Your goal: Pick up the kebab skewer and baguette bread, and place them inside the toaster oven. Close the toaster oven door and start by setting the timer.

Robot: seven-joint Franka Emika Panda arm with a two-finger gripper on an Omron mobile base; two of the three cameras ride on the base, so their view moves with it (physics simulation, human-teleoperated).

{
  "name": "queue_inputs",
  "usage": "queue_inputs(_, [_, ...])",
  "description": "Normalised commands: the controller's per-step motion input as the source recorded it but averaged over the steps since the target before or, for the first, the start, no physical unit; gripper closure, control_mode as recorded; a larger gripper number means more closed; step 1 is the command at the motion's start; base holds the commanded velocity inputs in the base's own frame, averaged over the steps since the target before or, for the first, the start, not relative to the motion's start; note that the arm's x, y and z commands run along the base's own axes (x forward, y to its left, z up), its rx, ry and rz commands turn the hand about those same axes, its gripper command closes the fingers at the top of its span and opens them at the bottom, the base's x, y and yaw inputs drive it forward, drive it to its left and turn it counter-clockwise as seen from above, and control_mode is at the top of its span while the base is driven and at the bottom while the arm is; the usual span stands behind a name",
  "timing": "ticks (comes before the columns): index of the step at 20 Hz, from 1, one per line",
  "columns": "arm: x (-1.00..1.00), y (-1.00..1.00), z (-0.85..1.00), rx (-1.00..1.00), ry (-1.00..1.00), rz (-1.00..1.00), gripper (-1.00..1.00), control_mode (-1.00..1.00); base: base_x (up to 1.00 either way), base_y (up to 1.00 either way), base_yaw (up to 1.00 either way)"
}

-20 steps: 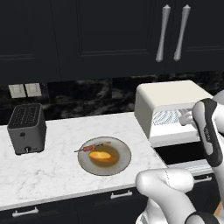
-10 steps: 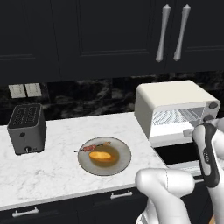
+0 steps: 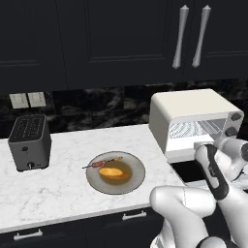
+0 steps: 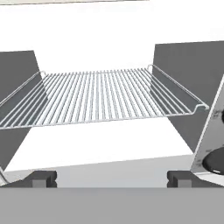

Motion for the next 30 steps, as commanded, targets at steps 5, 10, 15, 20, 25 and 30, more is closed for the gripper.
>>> queue_inputs(5, [0.60,-0.62,0.37,0.10,0.00,-0.01,-1.00,-1.00,0.00,0.00,0.00])
queue_inputs(10, [0.14,-0.69,0.00,0.00,0.00,0.05,-1.00,-1.00,0.00,0.00,0.00])
queue_inputs(15, [0.04,-0.08,0.00,0.00,-0.04,0.01,-1.00,-1.00,0.00,0.00,0.00])
queue_inputs(20, [0.00,0.00,0.07,0.00,-0.09,0.00,-1.00,-1.00,0.00,0.00,0.00])
queue_inputs(25, [0.00,0.05,0.24,0.00,-0.03,0.00,-1.00,-1.00,0.00,0.00,0.00])
queue_inputs(30, [0.00,0.01,0.06,0.00,0.00,0.00,-1.00,-1.00,0.00,0.00,0.00])
